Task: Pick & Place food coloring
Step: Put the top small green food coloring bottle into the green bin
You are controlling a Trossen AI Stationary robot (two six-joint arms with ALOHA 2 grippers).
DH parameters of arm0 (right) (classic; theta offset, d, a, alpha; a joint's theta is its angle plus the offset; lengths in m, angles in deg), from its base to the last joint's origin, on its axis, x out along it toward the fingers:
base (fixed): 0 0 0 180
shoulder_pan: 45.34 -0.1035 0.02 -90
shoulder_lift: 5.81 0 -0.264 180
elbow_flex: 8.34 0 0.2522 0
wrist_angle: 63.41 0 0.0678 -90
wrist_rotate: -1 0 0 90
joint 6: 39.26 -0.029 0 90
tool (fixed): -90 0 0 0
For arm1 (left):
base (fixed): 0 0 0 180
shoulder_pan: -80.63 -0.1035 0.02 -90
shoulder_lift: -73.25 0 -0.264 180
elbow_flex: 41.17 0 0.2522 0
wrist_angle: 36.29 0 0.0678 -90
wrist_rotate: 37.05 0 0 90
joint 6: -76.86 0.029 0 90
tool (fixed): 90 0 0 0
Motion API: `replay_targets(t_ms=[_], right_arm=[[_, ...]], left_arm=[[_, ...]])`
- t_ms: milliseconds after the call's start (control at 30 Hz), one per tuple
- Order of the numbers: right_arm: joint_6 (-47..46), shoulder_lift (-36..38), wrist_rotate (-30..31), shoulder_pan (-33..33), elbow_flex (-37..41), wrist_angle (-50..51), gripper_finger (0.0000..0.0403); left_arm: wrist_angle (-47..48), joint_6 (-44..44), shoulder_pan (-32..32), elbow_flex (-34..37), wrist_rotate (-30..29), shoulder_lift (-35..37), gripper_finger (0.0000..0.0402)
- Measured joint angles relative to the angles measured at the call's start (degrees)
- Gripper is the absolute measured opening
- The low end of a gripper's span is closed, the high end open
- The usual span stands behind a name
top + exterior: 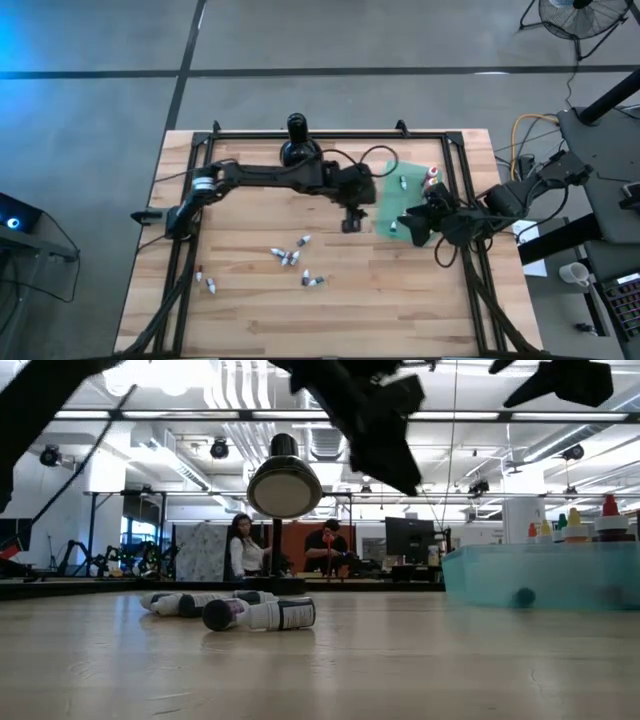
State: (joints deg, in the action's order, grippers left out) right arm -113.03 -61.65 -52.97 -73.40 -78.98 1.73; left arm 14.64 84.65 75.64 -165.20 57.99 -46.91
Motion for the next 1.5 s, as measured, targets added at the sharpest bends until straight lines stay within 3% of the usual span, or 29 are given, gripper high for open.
replay_targets(t_ms=[100, 333, 567, 733, 1000, 1367, 1500], right_arm=[[-2.09, -0.31, 0.17, -0.07, -0.02, -0.72, 0.0214], [-8.84, -3.3, -0.59, -0.14, 0.0, -2.07, 0.0214], [-6.79, -15.07, -7.35, 0.07, 0.0, -14.78, 0.0214], [-8.48, -24.5, -10.44, 0.03, -2.37, -16.06, 0.0213], [-9.0, -35.0, -16.12, -0.4, -9.31, -15.48, 0.0191], [-10.5, -38.13, -16.66, -1.2, -11.96, -14.96, 0.0167], [-6.93, -38.13, -16.73, -1.2, -10.74, -14.82, 0.0167]], left_arm=[[-0.75, -3.06, 0.36, 8.48, -3.86, 7.33, 0.0155], [-0.2, -12.53, 2.79, 36.39, -8.62, 26.46, 0.0155], [-5.62, -18.26, 8.27, 59.59, -8.6, 42.92, 0.0155], [-16.39, -18.93, 10.6, 70.38, -9.14, 48.15, 0.0155], [-26.72, -17.87, 10.51, 74.62, -9.6, 42.9, 0.0131], [-30.14, -15.1, 10.49, 68.58, -9.95, 26.9, 0.0103], [-30.56, -12.16, 10.46, 64.59, -9.81, 23.42, 0.0099]])
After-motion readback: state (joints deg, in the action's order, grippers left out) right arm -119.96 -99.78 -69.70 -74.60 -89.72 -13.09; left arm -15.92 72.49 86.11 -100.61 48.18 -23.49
